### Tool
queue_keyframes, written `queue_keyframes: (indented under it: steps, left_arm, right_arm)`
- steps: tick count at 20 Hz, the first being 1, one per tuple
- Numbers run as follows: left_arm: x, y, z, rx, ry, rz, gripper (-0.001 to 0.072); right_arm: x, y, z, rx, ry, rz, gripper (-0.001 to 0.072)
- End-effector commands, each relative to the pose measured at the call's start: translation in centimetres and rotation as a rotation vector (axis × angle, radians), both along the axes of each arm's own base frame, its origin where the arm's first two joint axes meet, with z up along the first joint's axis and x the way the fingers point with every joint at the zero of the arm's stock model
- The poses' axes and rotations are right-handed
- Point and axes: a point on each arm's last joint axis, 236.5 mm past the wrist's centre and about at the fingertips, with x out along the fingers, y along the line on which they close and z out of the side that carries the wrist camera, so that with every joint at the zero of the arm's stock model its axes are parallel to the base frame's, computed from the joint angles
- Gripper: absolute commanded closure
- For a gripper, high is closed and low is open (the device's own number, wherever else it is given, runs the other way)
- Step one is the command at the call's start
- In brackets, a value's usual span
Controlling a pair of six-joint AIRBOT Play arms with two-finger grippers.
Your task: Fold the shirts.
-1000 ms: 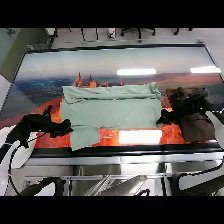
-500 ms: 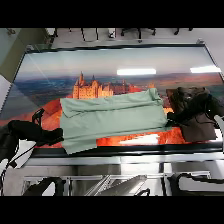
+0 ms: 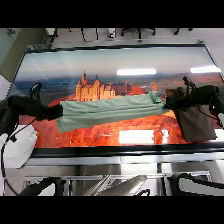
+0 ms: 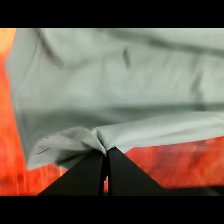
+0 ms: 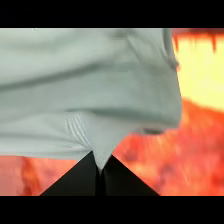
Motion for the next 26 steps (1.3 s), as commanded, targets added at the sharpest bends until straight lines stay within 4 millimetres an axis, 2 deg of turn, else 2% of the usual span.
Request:
queue_keyframes:
  steps: [1,3,5,8,11,12,13,14,15,16,17,18,19,22,26]
  left_arm:
    - [7.4,-0.6,-0.1,0.008,-0.064,-0.010,0.0695]
    - [10.5,-0.5,-1.5,0.010,-0.081,0.002,0.0695]
    - [12.7,-0.6,-3.4,0.008,-0.072,0.007,0.0695]
    - [14.6,-0.8,-6.6,0.004,-0.031,0.004,0.0695]
    - [16.2,-1.1,-8.2,-0.004,-0.017,0.005,0.0686]
    - [16.7,-1.7,-8.1,-0.034,-0.022,0.011,0.0488]
    - [17.2,-2.4,-7.6,-0.073,-0.032,0.020,0.0175]
    - [17.8,-3.0,-6.9,-0.102,-0.049,0.026,-0.0001]
    - [18.2,-3.1,-6.2,-0.110,-0.064,0.027,0.0000]
    - [18.4,-3.4,-5.4,-0.121,-0.071,0.022,0.0000]
    - [18.6,-3.6,-4.6,-0.133,-0.076,0.017,-0.0001]
    - [18.7,-3.4,-3.6,-0.134,-0.079,0.009,-0.0001]
    - [18.8,-3.6,-2.6,-0.136,-0.085,-0.004,-0.0001]
    - [19.1,-3.9,0.9,-0.137,-0.114,-0.042,-0.0001]
    - [19.7,-5.2,4.2,-0.141,-0.171,-0.069,0.0000]
  right_arm:
    - [6.6,1.1,1.2,-0.011,-0.163,-0.028,0.0693]
    - [8.7,1.4,-0.3,-0.012,-0.157,-0.021,0.0693]
    - [9.8,1.5,-2.5,-0.010,-0.127,-0.012,0.0692]
    - [10.5,1.5,-5.3,-0.009,-0.090,-0.012,0.0692]
    - [10.4,1.5,-5.7,-0.017,-0.093,0.010,0.0682]
    - [10.4,1.4,-5.2,-0.026,-0.106,0.028,0.0678]
    - [10.4,0.9,-4.7,-0.039,-0.110,0.041,0.0540]
    - [10.3,0.4,-4.2,-0.046,-0.104,0.053,0.0368]
    - [10.0,0.2,-3.9,-0.039,-0.090,0.063,0.0334]
    - [9.6,-0.2,-3.6,-0.029,-0.072,0.071,0.0333]
    - [9.2,-0.6,-3.3,-0.026,-0.056,0.079,0.0290]
    - [8.9,-1.4,-3.0,-0.029,-0.045,0.082,0.0160]
    - [8.9,-2.1,-2.8,-0.033,-0.041,0.077,0.0121]
    - [8.7,-2.8,-3.9,-0.014,-0.005,0.044,0.0118]
    - [8.5,-1.8,-6.6,0.049,0.050,0.027,0.0119]
